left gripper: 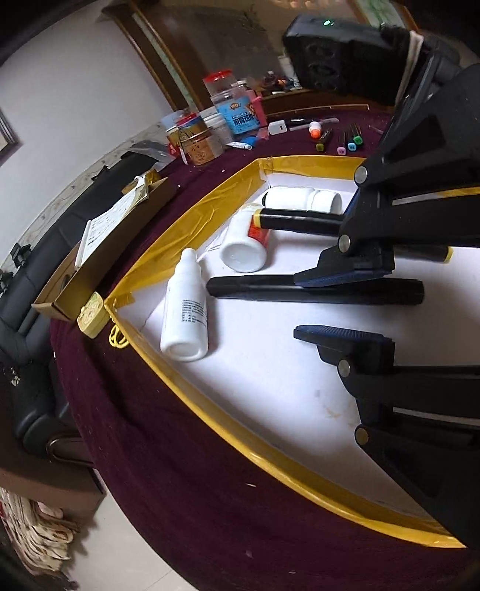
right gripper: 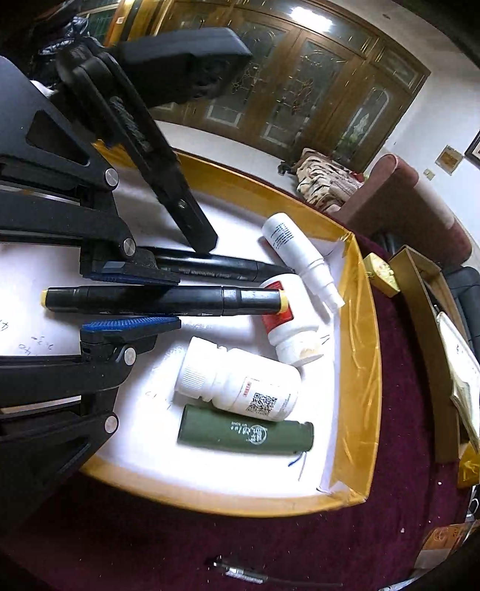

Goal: Organize rigid objects
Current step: 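Lower both black markers into the tray and open both grippers, then grasp a black marker with a yellow cap using the left gripper, then carry the marker toward the tray while the right gripper grasps a black pen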

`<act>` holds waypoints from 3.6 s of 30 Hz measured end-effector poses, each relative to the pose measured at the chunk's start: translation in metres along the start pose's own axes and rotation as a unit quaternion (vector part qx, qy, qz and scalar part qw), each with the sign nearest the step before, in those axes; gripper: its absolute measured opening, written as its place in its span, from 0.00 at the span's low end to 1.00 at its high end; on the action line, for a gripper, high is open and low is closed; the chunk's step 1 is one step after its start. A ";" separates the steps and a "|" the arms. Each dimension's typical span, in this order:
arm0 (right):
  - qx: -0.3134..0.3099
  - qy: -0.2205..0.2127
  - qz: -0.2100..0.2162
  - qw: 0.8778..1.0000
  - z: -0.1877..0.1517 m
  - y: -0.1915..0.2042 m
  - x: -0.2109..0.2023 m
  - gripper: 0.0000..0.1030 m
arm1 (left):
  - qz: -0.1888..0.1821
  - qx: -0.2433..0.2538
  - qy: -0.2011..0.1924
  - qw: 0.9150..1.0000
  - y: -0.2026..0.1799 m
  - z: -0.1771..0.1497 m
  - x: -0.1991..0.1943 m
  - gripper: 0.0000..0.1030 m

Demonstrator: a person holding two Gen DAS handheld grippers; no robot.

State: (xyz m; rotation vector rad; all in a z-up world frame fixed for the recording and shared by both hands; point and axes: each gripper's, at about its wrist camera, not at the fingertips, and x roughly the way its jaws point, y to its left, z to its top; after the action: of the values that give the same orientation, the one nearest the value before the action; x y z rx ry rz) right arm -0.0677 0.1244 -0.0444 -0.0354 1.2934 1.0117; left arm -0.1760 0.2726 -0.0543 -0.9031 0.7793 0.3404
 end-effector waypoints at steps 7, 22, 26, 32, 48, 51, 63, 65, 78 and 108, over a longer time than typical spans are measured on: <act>0.007 0.024 0.035 0.999 -0.003 0.003 0.008 0.15 | -0.005 0.003 -0.004 1.000 -0.006 -0.011 -0.006 0.35; -0.072 -0.314 -0.141 0.936 -0.069 -0.052 -0.188 0.91 | -0.032 0.136 -0.040 0.989 -0.105 -0.048 -0.046 0.57; 0.039 -0.350 -0.179 0.919 -0.079 -0.141 -0.232 0.92 | -0.039 0.186 -0.015 0.982 -0.148 -0.067 -0.025 0.57; 0.150 -0.361 -0.208 0.897 -0.099 -0.252 -0.253 0.90 | -0.018 0.231 0.027 0.972 -0.198 -0.091 0.018 0.57; 0.209 -0.350 -0.129 0.904 -0.116 -0.303 -0.248 0.89 | 0.049 0.390 0.049 0.918 -0.318 -0.122 0.144 0.57; 0.223 -0.344 -0.120 0.904 -0.119 -0.309 -0.245 0.89 | 0.037 0.384 0.083 0.919 -0.319 -0.131 0.163 0.58; 0.239 -0.333 -0.105 0.906 -0.120 -0.317 -0.243 0.89 | 0.001 0.439 0.039 0.898 -0.335 -0.139 0.112 0.44; 0.237 -0.331 -0.110 0.907 -0.120 -0.316 -0.242 0.89 | 0.015 0.446 0.020 0.895 -0.340 -0.124 0.121 0.44; 0.221 -0.323 -0.133 0.911 -0.114 -0.310 -0.238 0.90 | 0.086 0.559 0.037 0.824 -0.363 -0.149 0.180 0.20; 0.220 -0.322 -0.136 0.911 -0.115 -0.308 -0.236 0.90 | 0.028 0.438 0.047 0.897 -0.285 -0.184 0.105 0.11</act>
State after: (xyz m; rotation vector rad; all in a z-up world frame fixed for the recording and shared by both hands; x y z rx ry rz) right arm 0.0556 -0.2615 -0.0473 0.4238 0.8411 0.4111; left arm -0.0267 -0.0489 -0.0373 -0.0422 0.9287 -0.0291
